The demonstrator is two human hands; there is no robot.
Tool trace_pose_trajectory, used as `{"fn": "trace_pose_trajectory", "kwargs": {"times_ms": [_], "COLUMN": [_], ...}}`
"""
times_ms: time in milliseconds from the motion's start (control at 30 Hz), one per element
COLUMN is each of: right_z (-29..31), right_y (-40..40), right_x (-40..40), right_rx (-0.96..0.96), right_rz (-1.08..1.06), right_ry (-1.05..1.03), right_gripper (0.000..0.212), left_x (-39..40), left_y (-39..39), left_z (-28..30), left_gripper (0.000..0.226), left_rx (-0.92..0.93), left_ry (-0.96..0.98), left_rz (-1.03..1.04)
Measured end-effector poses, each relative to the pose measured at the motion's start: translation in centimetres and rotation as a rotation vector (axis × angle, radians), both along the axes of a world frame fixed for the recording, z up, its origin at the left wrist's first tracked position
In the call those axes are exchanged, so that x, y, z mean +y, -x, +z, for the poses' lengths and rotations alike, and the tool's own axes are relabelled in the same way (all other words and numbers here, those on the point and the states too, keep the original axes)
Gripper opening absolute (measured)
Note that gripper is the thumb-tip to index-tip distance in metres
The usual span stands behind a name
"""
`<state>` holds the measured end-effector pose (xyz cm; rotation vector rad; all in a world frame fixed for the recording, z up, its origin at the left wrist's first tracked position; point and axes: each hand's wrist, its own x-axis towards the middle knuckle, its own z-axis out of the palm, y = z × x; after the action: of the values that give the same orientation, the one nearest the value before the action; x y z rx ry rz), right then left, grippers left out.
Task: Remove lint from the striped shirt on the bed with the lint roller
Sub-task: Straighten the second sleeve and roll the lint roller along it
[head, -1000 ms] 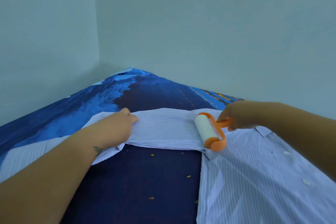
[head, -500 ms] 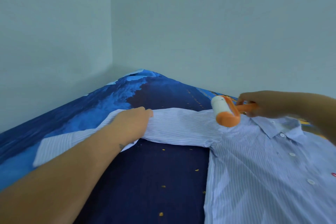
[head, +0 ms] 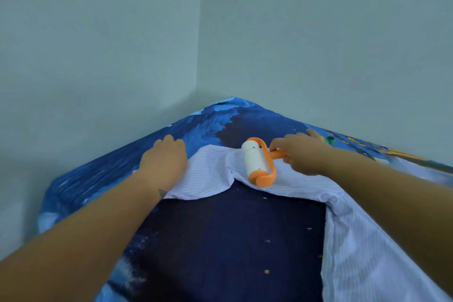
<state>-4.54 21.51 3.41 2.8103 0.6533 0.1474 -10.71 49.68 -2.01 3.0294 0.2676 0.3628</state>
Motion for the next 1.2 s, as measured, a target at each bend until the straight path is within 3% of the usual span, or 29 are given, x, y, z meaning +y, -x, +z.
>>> {"fn": "trace_pose_trajectory", "kwargs": {"times_ms": [233, 333, 500, 633, 800, 867, 1067, 1200], "right_z": [-1.0, -0.9, -0.1, 0.4, 1.0, 1.2, 1.0, 0.8], "right_y": [-0.4, -0.3, 0.0, 0.2, 0.1, 0.0, 0.4, 0.8], "right_x": [1.2, 1.4, 1.5, 1.8, 1.7, 1.4, 1.4, 3.1], "right_rx": [0.061, 0.045, 0.001, -0.005, -0.009, -0.014, 0.014, -0.006], "right_rz": [-0.080, -0.079, -0.083, -0.080, -0.083, -0.097, -0.127, -0.041], "right_ry": [0.044, 0.038, 0.078, 0.097, 0.103, 0.121, 0.205, 0.206], "right_gripper": [0.048, 0.048, 0.048, 0.048, 0.048, 0.048, 0.052, 0.054], "left_x": [2.1, 2.3, 4.3, 5.6, 4.5, 2.7, -1.4, -2.0], "left_y": [1.0, 1.3, 0.4, -0.5, -0.6, -0.6, -0.3, 0.1], "left_z": [-2.2, -2.2, 0.2, 1.1, 0.5, 0.1, -0.5, 0.0], "left_gripper": [0.027, 0.019, 0.017, 0.004, 0.031, 0.031, 0.020, 0.022], "left_rx": [0.054, -0.086, -0.241, -0.266, -0.311, -0.290, -0.111, -0.176], "left_ry": [0.063, 0.067, -0.208, -0.301, -0.361, -0.299, 0.136, 0.305], "left_rz": [0.044, 0.007, 0.005, 0.000, -0.081, -0.140, -0.212, -0.199]}}
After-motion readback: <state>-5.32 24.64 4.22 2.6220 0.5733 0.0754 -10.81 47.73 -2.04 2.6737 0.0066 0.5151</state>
